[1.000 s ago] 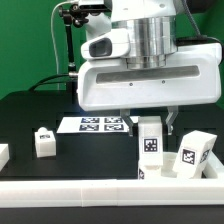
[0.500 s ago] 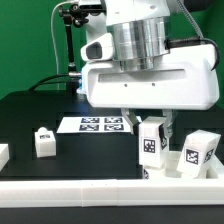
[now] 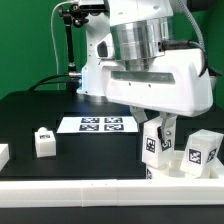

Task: Assemble stool

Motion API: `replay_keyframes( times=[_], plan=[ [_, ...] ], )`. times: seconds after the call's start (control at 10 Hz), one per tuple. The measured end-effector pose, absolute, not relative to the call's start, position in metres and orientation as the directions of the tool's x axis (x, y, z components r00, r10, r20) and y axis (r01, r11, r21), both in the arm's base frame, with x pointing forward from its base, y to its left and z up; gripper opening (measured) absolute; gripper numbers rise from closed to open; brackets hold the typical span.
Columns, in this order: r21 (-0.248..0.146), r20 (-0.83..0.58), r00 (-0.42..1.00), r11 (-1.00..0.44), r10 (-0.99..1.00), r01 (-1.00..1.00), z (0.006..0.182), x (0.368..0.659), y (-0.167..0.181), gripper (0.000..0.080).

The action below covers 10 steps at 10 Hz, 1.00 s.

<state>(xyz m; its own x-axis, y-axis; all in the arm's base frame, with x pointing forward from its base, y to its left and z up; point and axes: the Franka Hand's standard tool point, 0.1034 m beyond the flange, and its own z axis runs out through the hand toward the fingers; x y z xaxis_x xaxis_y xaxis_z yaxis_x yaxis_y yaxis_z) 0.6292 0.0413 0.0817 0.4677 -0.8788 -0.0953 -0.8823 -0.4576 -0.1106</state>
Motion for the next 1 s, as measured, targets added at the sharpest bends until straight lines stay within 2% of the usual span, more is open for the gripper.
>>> replay_keyframes(
  times=[0.6,0.8,0.9,1.0],
  plan=[
    [-0.071,-0.127,0.151,-0.143,-0.98,-0.987,0.0815,0.6288,0.0436,0.034],
    [-0.063,-0.131,0.117,-0.11,-0.984,-0.992,0.0814,0.6282,0.0439,0.034],
    [-0.063,-0.131,0.121,-0.114,-0.984,-0.992,0.0812,0.6281,0.0442,0.0422],
    [-0.063,-0.131,0.123,-0.115,-0.984,-0.991,0.0813,0.6281,0.0443,0.0554]
  ],
)
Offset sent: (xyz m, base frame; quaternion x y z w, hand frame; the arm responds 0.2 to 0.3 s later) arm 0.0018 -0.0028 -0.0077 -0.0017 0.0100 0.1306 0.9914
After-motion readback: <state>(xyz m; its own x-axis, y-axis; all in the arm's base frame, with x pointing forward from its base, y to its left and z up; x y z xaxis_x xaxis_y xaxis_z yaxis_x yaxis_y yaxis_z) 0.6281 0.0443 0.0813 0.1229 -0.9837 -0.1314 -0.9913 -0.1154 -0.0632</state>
